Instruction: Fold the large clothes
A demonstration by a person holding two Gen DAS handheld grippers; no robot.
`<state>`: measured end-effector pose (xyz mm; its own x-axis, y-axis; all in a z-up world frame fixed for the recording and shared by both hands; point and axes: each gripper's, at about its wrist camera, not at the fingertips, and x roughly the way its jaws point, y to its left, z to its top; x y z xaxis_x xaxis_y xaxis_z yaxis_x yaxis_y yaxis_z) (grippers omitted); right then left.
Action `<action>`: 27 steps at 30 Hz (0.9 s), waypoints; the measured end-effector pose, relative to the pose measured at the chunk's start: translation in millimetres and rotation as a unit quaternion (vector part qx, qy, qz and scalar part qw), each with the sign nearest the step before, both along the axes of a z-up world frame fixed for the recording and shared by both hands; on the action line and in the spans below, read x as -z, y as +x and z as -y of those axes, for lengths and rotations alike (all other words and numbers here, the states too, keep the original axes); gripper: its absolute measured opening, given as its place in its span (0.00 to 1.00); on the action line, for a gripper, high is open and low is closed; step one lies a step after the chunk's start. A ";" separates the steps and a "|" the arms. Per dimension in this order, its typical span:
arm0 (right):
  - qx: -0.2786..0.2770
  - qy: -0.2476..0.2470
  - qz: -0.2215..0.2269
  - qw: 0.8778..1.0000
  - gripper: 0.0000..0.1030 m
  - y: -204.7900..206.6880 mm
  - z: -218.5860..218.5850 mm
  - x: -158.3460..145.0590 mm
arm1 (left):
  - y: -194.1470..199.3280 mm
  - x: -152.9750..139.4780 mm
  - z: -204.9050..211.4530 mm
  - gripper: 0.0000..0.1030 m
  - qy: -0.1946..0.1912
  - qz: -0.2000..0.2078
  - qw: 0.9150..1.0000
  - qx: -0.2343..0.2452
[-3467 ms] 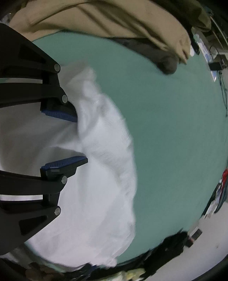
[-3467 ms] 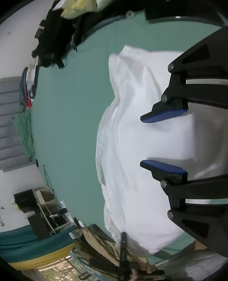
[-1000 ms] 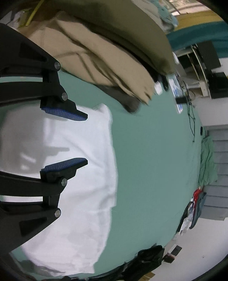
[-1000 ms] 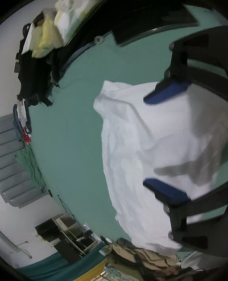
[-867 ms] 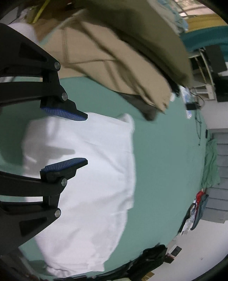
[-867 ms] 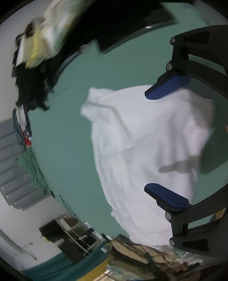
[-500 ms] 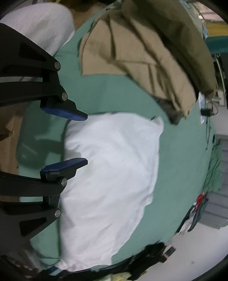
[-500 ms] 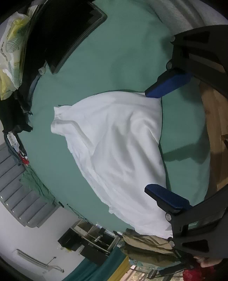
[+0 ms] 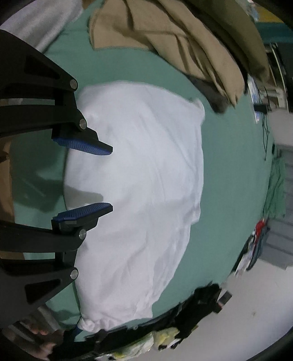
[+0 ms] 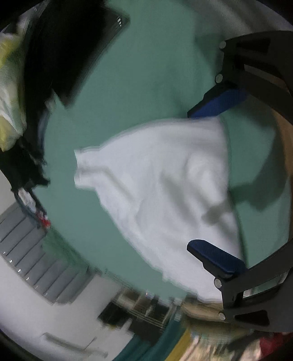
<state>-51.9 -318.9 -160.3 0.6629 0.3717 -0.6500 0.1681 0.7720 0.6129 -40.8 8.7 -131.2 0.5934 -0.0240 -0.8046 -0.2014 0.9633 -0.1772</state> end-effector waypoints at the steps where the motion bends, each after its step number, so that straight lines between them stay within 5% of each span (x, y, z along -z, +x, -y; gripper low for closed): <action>1: -0.014 0.028 -0.001 0.999 1.00 7.1 -2.8 4.0 | 3.0 -1.7 4.2 0.45 0.000 0.002 1.000 0.006; 13: -0.060 0.073 0.050 0.994 0.99 58.5 -34.9 11.3 | 61.0 -6.1 71.8 0.45 -0.003 0.017 0.997 0.073; 15: -0.065 0.073 0.059 0.993 0.88 62.0 -38.3 12.6 | 72.2 2.9 83.2 0.45 -0.001 0.004 0.996 0.084; 17: -0.070 0.077 0.052 0.993 0.55 69.1 -40.6 19.0 | 79.5 12.7 89.5 0.45 0.004 -0.012 0.996 0.088; 19: -0.080 0.085 0.043 0.992 0.36 74.5 -44.1 25.8 | 86.2 24.8 96.7 0.46 0.021 -0.036 0.995 0.091; 23: -0.104 0.077 0.047 0.991 0.22 79.2 -57.2 20.9 | 87.8 29.9 102.7 0.46 0.044 -0.038 0.994 0.095; 27: -0.117 0.068 0.054 0.989 0.19 80.1 -63.2 14.8 | 88.2 30.4 102.7 0.46 0.051 -0.042 0.994 0.089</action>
<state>28.2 -255.7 -175.1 0.6111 0.6026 -0.5134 -0.0781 0.6912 0.7184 47.4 -93.9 -161.6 0.5180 -0.0388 -0.8545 -0.0362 0.9971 -0.0673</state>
